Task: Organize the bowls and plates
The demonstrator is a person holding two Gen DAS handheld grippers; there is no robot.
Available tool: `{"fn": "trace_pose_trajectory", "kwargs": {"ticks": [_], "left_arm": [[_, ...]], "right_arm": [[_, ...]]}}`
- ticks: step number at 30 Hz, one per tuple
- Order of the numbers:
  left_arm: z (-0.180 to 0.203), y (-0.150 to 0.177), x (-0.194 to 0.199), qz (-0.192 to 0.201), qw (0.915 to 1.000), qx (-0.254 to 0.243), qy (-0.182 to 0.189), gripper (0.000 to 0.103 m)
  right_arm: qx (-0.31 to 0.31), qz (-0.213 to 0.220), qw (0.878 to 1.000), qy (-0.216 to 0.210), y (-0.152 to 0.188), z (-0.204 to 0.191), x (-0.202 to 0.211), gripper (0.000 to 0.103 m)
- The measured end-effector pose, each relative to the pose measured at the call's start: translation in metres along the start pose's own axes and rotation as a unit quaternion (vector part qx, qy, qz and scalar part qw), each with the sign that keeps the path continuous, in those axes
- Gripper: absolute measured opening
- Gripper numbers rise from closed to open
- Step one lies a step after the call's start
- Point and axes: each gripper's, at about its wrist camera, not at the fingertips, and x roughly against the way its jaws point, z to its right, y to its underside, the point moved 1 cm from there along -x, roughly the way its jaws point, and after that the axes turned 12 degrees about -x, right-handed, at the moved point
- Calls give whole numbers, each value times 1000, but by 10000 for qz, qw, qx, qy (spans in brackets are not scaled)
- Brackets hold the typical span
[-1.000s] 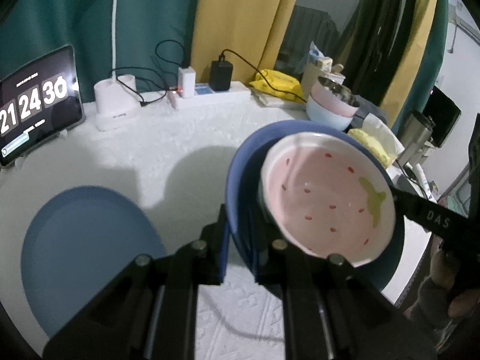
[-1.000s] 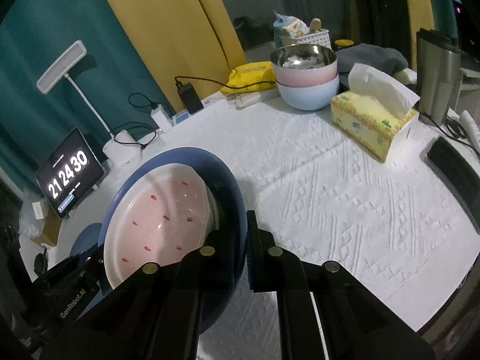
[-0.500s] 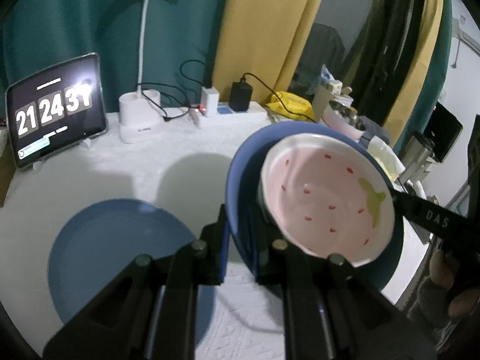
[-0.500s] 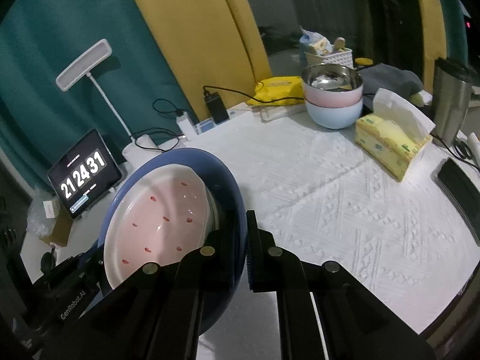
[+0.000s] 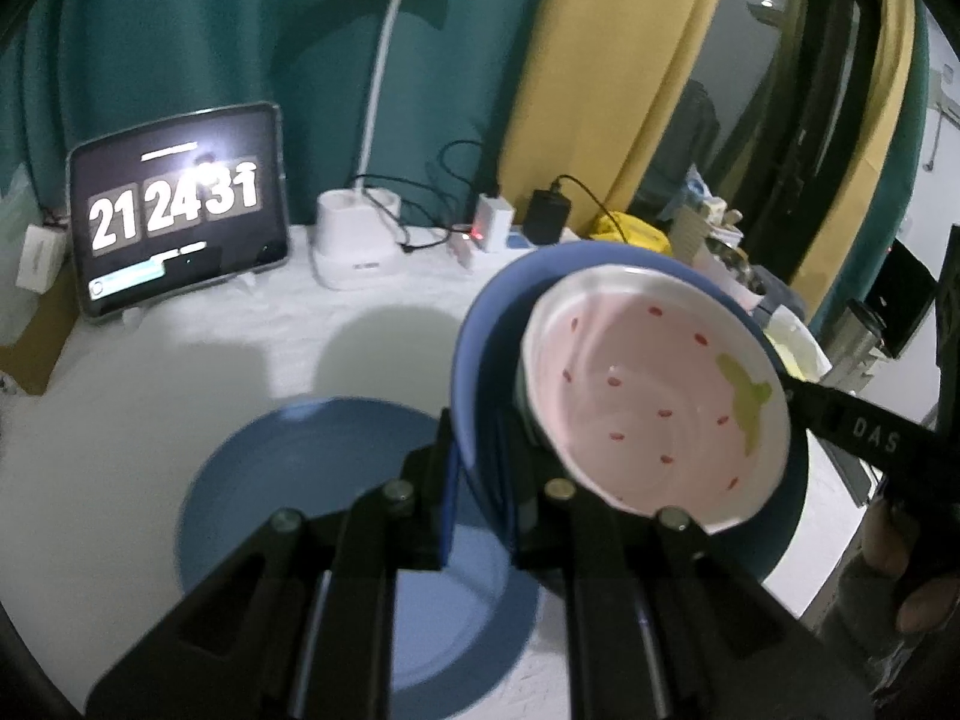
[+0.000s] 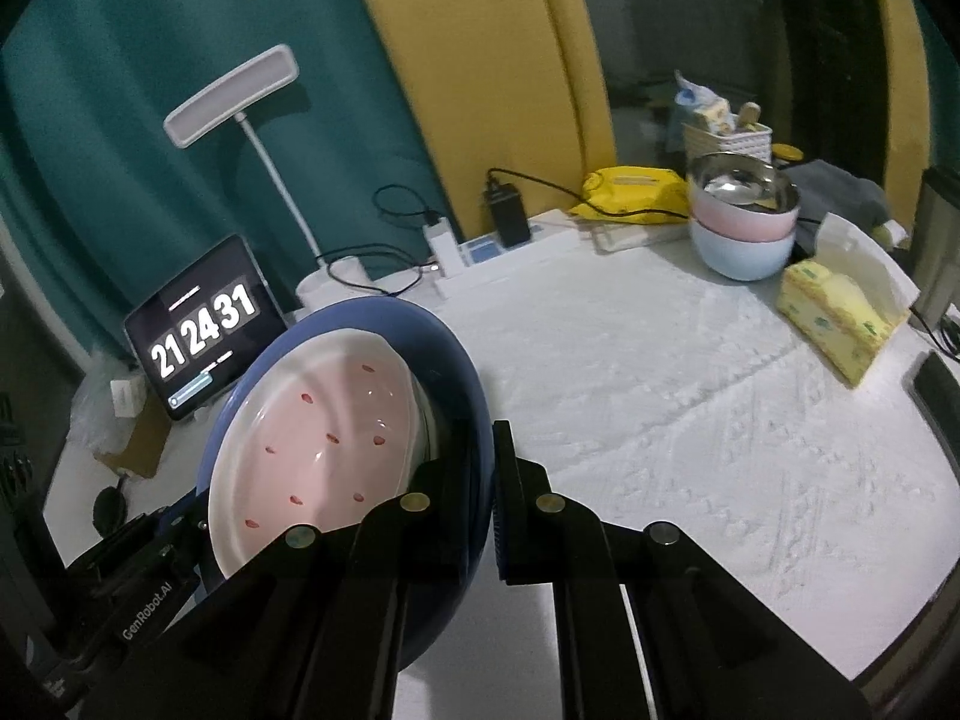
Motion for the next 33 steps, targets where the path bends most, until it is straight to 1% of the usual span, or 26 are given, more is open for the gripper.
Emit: {"fn": "trace_pose_trajectory", "kwargs": {"ticks": [13,19,27,33], "left_arm": [[-55,24,8,-98,9990,369,-213,11],[-74,33,8,-173,9981,516,-293,11],[-93,40,7,-287,9967,641,-402,10],[-97,41,9,-264,9965,666,-442,10]], "right_arm": [[326,-284,9990,-106,26,-49,-30,8],[417,-447,9980,-131,37,-64,-44,8],[510,-642,9965,-170,48,-79,-60,8],[522,-712,9959,-198,52,-84,-67,8]]}}
